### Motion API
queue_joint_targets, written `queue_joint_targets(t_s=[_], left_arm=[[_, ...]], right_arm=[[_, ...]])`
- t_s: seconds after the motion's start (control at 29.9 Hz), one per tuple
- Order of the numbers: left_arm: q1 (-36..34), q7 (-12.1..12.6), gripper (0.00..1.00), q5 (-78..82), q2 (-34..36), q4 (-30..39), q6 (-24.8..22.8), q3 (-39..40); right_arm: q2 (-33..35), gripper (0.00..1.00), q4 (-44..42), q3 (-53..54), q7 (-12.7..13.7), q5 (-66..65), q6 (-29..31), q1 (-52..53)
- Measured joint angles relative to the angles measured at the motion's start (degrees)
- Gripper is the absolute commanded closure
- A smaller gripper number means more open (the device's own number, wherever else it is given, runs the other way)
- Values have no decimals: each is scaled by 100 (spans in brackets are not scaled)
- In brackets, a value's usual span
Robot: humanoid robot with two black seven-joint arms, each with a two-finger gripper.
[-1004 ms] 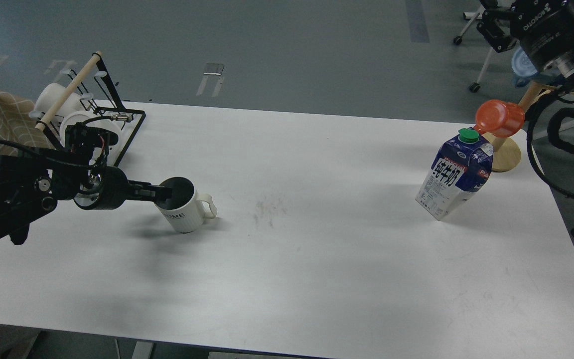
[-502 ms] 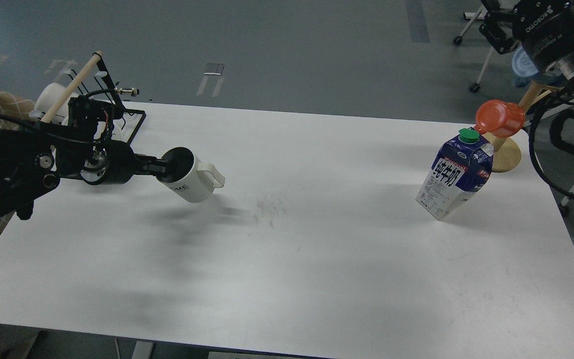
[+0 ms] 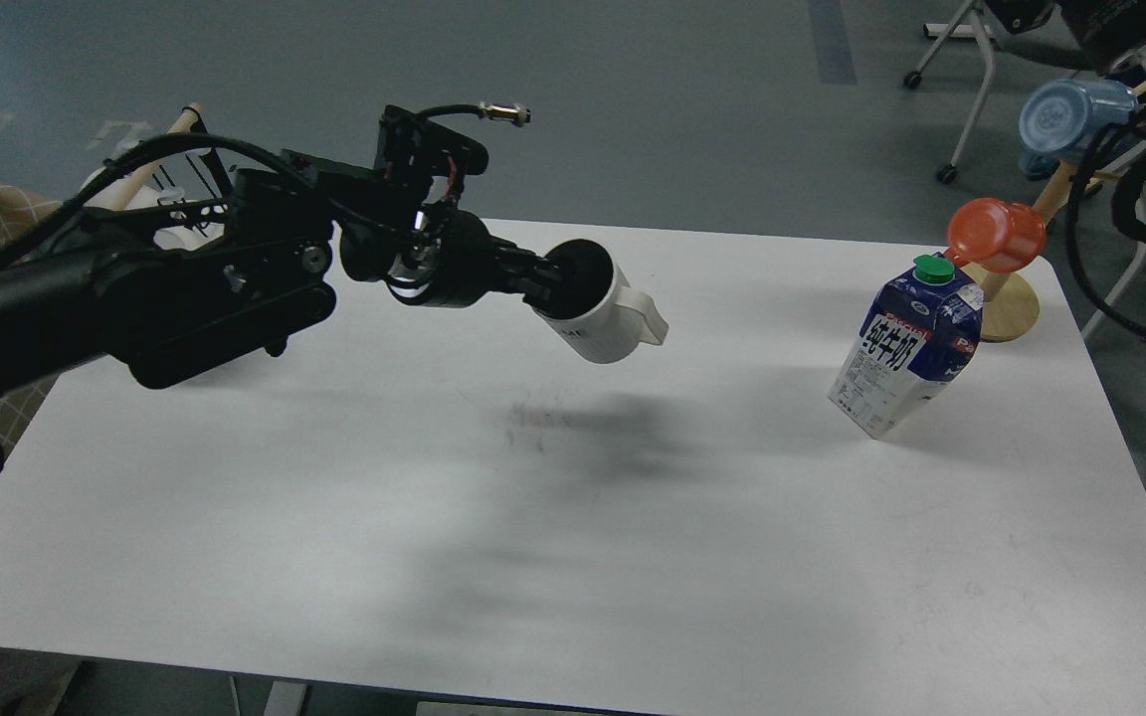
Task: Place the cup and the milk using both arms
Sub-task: 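Lift the white mug and carry it toward the table center, then lower the white mug onto the table and release it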
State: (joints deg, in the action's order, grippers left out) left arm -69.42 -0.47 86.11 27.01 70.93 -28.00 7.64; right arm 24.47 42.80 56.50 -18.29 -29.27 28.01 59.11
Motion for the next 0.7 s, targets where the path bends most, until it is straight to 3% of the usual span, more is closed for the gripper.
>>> queue_joint_targets(t_s=[0.37,0.7], left_arm=[[-754,21,100,135,-1010,-446,0,-1357],[-800,27,100,135,-1461,-1056,0,-1700]], right_arm=[[-17,0,9,-7,1,-1,-1,17],[10,0,1,-14,-6,-1,-1,-28]])
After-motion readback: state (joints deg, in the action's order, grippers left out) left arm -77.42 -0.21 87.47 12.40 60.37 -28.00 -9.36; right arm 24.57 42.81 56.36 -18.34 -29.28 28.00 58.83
